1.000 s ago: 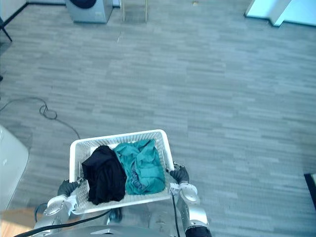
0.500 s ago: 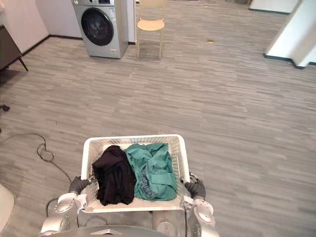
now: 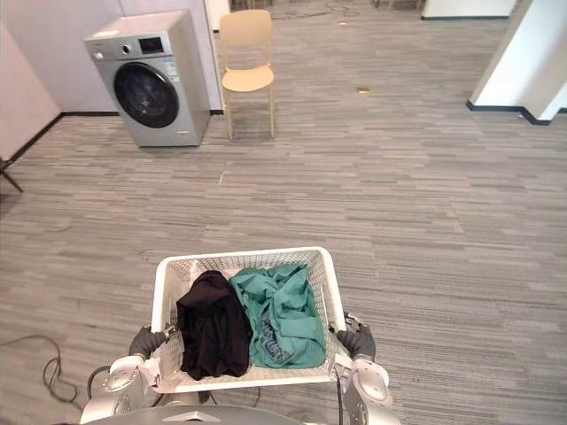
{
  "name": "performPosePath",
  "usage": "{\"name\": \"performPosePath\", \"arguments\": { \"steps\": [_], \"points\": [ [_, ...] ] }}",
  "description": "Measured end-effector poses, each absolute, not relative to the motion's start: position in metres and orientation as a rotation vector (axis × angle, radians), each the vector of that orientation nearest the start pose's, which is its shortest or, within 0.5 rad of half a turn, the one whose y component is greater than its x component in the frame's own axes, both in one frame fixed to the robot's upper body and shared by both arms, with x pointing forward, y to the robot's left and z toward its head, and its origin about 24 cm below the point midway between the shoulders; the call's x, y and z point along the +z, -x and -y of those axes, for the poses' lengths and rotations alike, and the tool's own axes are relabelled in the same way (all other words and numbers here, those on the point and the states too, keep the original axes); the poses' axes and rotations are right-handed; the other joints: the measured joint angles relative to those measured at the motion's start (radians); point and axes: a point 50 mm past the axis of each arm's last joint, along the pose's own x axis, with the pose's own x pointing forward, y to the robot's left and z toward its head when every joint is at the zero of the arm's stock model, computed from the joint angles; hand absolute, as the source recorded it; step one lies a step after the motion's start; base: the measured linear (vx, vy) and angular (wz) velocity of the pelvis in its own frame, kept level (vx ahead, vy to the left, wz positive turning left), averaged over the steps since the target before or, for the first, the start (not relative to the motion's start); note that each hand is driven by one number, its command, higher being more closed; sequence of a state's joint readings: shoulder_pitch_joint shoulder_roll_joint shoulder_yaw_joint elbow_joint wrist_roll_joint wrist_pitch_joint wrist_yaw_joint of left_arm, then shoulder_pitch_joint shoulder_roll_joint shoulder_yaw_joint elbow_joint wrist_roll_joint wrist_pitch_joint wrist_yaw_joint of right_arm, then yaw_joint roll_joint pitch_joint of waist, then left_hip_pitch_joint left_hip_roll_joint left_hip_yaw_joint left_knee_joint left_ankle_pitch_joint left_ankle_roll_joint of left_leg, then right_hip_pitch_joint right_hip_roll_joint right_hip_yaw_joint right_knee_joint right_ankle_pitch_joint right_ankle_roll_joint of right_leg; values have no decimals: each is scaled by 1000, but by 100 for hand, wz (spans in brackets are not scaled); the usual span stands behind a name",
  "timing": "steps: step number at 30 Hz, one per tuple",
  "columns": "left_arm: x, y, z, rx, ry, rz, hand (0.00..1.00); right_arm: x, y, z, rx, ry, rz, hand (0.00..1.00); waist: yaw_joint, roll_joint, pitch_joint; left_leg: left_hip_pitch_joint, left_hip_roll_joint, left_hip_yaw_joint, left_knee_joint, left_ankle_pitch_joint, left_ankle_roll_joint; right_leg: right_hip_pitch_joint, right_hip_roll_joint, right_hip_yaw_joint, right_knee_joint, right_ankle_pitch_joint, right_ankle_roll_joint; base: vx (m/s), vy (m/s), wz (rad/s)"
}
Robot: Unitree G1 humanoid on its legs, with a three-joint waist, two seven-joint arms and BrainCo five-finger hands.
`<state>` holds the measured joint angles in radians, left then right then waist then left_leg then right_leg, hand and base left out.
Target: Pick up the laundry basket with both hands and put the clothes into the washing machine.
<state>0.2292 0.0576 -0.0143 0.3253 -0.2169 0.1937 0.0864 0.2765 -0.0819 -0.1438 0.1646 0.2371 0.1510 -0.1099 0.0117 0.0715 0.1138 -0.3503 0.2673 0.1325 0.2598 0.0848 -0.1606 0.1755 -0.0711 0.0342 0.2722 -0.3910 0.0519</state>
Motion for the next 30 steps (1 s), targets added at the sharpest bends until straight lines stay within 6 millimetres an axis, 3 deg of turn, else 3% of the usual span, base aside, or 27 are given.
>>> {"name": "performPosePath", "arguments": {
  "steps": [1, 2, 4, 5, 6, 7, 8, 9, 11, 13, 15, 16, 17, 19, 20, 21, 22, 23, 24, 25, 26, 28, 30],
  "points": [
    [-91, -158, -180, 190, 131, -736, 100, -66, -163, 214, -350, -155, -584, 100, 14, -41, -25, -4, -43, -2, 45, 22, 19, -5, -49, 39, -1, -14, 1, 707, 469, -83],
    [-90, -157, -191, 221, 114, -736, 100, -70, -163, 207, -335, -172, -602, 100, 0, -102, -48, -51, -84, 10, 186, -74, 67, -20, -112, 86, 34, 14, 31, 712, 476, -64],
    [-88, -159, -196, 230, 105, -719, 100, -72, -167, 204, -333, -186, -605, 100, 1, -117, -45, -93, -84, 12, 371, -132, 84, -59, -121, 146, 157, 71, 54, 620, 451, -42],
    [-84, -167, -195, 213, 96, -698, 100, -74, -168, 204, -330, -191, -613, 100, 9, -117, -43, -95, -121, 6, 408, -184, 72, -103, -128, 147, 316, 148, 98, 483, 417, -50],
    [-86, -164, -190, 204, 101, -706, 100, -75, -166, 206, -328, -183, -618, 100, 14, -108, -43, -10, -144, 12, 288, -234, 109, -171, -138, 147, 482, 237, 143, 402, 332, -16],
    [-86, -164, -196, 210, 78, -715, 100, -79, -165, 201, -328, -203, -633, 100, -7, -139, -38, 30, -177, 39, 283, -249, 131, -230, -158, 167, 655, 282, 158, 393, 203, 3],
    [-86, -162, -204, 226, 59, -723, 100, -81, -165, 194, -307, -215, -642, 100, -16, -151, -33, 92, -194, 46, 276, -292, 157, -311, -123, 159, 813, 277, 143, 498, 197, 2],
    [-90, -154, -207, 241, 57, -748, 100, -83, -163, 191, -284, -216, -654, 100, -12, -140, -21, 172, -193, 59, 249, -325, 159, -372, -82, 118, 871, 241, 74, 440, 137, -23],
    [-94, -145, -208, 250, 57, -782, 100, -82, -160, 190, -281, -222, -652, 100, -13, -106, 2, 292, -186, 62, 188, -359, 161, -458, -19, 31, 871, 173, 14, 432, 108, -14],
    [-91, -146, -206, 249, 71, -769, 100, -78, -155, 191, -284, -225, -633, 100, -20, -80, 19, 376, -177, 56, 140, -381, 151, -523, 1, -46, 742, 131, 3, 416, 29, 24],
    [-80, -155, -203, 225, 67, -711, 100, -69, -158, 194, -300, -229, -590, 100, -26, -71, 16, 426, -169, 30, 108, -405, 128, -550, -3, -77, 443, 153, 3, 417, -56, 46],
    [-75, -161, -199, 203, 64, -685, 100, -64, -156, 196, -308, -227, -569, 100, -30, -72, 13, 445, -166, 2, 97, -427, 106, -538, -14, -51, 225, 217, 9, 660, -199, 70],
    [-73, -161, -197, 197, 71, -675, 100, -62, -153, 199, -316, -222, -562, 100, -32, -77, 10, 479, -166, -19, 90, -461, 84, -535, -26, -31, 121, 281, 6, 562, -183, 68],
    [-78, -155, -191, 193, 82, -703, 100, -65, -145, 203, -327, -204, -588, 100, -42, -53, -13, 561, -118, -46, 52, -510, 88, -530, -11, -91, 238, 327, 3, 573, -205, 53],
    [-81, -150, -188, 193, 85, -718, 100, -66, -142, 205, -333, -198, -599, 100, -51, -32, -32, 560, -94, -58, 124, -503, 95, -530, -1, -121, 297, 262, -14, 802, -294, 52],
    [-82, -148, -182, 191, 108, -723, 100, -66, -139, 210, -338, -181, -603, 100, -62, -9, -33, 492, -56, -67, 292, -480, 114, -519, 10, -147, 334, 208, -31, 671, -248, 44],
    [-83, -146, -179, 199, 126, -730, 100, -64, -140, 214, -337, -162, -597, 100, -63, 12, -33, 399, -24, -90, 489, -407, 107, -497, 22, -170, 354, 179, -47, 678, -270, 25],
    [-86, -143, -173, 196, 148, -746, 100, -63, -138, 222, -347, -140, -597, 100, -52, 28, -24, 277, 8, -131, 743, -245, 97, -449, 46, -181, 360, 138, -71, 657, -205, -3],
    [-88, -138, -169, 193, 160, -762, 100, -63, -137, 226, -351, -127, -600, 100, -36, 43, -23, 223, 12, -140, 896, -212, 75, -403, 63, -178, 347, 115, -91, 772, -197, -23],
    [-91, -133, -167, 194, 166, -780, 100, -63, -136, 227, -353, -121, -604, 100, -27, 50, -21, 171, 12, -144, 1004, -210, 80, -344, 76, -180, 315, 106, -103, 755, -145, -21],
    [-91, -133, -169, 191, 160, -773, 100, -65, -134, 225, -353, -127, -613, 100, -24, 41, -15, 112, 12, -116, 1062, -217, 92, -259, 81, -182, 253, 99, -108, 712, -146, -4],
    [-87, -141, -173, 183, 145, -741, 100, -67, -131, 223, -351, -137, -623, 100, -10, 12, -15, 48, 19, -39, 996, -229, 110, -166, 76, -154, 163, 100, -108, 539, -101, -16],
    [-84, -145, -174, 181, 143, -721, 100, -65, -139, 221, -344, -140, -602, 100, 3, 3, -12, 19, 39, 47, 723, -246, 108, -78, 74, -109, 86, 100, -98, 496, -12, -55]
  ]
}}
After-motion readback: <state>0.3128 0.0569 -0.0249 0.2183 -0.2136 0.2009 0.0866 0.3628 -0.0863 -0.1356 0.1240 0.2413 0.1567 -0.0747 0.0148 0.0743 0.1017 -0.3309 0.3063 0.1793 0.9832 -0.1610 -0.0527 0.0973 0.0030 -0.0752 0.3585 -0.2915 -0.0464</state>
